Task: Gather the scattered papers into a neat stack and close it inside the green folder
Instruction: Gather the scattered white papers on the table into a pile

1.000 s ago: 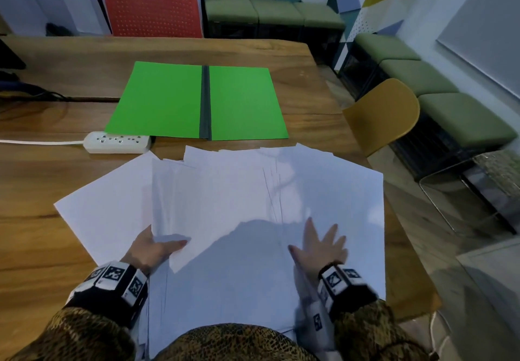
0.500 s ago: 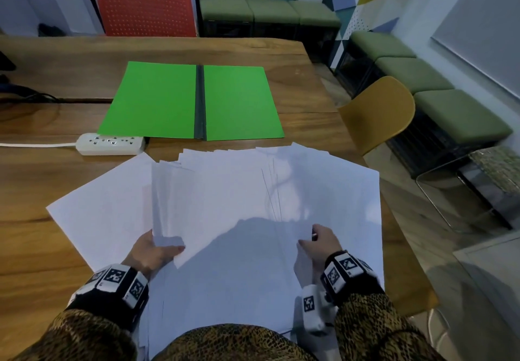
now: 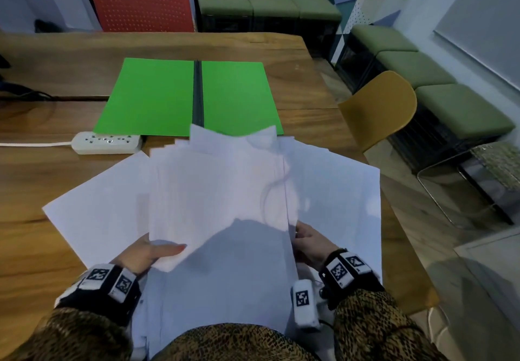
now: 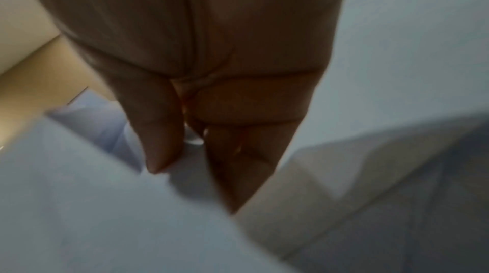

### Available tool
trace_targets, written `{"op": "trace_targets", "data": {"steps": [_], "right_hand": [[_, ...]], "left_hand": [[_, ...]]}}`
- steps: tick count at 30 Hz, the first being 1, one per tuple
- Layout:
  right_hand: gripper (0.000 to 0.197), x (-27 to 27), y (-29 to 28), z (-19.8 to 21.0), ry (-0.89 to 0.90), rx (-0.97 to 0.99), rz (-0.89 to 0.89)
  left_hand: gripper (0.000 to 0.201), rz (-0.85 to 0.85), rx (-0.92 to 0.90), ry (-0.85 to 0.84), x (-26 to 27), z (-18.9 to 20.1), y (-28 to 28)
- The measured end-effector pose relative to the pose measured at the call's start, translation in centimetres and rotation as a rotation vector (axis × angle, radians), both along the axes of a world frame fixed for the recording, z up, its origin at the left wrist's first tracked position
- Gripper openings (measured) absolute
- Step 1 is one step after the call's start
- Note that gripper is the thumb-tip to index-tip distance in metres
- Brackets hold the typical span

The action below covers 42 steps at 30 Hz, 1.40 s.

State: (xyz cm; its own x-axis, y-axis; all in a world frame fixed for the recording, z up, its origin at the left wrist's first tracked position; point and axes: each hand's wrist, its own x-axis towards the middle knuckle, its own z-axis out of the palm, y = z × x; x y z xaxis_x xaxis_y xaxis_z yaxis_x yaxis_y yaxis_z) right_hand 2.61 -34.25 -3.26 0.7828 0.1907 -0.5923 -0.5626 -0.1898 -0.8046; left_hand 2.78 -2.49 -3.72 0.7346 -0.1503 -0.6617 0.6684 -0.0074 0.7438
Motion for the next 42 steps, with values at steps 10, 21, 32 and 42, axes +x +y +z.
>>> {"op": "trace_targets", "data": {"steps": [10, 21, 32, 42], "right_hand": [[0.041, 1.4, 0.0, 0.6, -0.107, -0.351, -0.101], [0.062, 1.4, -5.4, -0.1, 0.057, -0.620, -0.468], [0.049, -0.5, -4.6, 0.5, -0.024, -0.235, -0.074], [0.039, 0.2, -2.1, -0.5, 0.005, -0.167, -0.177]], "left_hand": [[0.052, 0.069, 0.234, -0.041, 0.7, -1.7, -0.4], [0.046, 0.095, 0.250, 0.026, 0.6, -2.8, -0.1], [0.057, -0.184, 0.044, 0.115, 0.6, -3.8, 2.8], [0.066, -0.280, 0.078, 0.071, 1.0, -3.3, 1.9]]}}
